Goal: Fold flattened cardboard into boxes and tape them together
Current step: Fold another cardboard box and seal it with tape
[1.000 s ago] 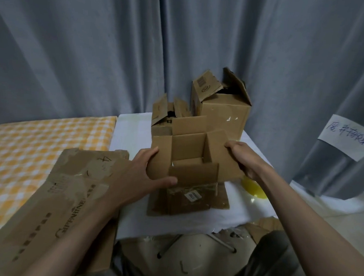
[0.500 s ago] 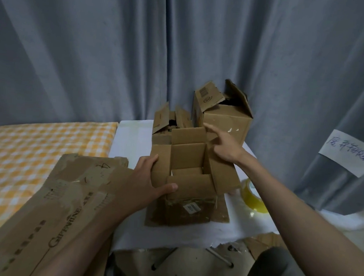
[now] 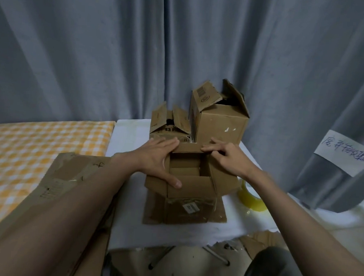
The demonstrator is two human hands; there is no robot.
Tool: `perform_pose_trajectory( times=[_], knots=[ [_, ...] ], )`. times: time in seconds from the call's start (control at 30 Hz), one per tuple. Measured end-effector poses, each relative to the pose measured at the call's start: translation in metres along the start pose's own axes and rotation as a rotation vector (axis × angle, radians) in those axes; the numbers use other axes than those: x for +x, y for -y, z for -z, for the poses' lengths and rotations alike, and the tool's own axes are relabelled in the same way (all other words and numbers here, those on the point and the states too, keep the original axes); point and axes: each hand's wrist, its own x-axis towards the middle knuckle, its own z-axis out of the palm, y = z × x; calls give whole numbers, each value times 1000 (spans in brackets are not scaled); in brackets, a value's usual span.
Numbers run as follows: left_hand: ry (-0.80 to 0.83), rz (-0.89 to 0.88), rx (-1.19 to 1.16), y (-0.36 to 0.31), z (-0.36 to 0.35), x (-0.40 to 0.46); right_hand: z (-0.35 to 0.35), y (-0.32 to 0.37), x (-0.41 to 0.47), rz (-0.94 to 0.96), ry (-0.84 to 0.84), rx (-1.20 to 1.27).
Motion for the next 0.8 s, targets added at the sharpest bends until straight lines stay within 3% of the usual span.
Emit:
perform_pose_trajectory(
  times=[0.07,0.17,0.27,0.33,0.53,0.7,0.8],
  knots=[
    [55,3,24,5,-2,5,-3,-3,-5,-11,-135,97],
    [45,7,40,11,-10,6,-6,-5,-11,-212,-407,436],
    [39,9,39,12,-13,6,-14,1,-10,-250,-353,648],
    [48,11,60,11,-13,7,-21,11,-10,-157,-302,572],
    [7,22,6,9,-12,1,-55,25,-2,-10,-144,4],
    [-471,172,-650,-3,-14,-10,-75,14,-10,-29,-132,-43],
    [-477,186,-673,-6,-15,-4,-75,13,-9,-32,-133,-61]
  ],
)
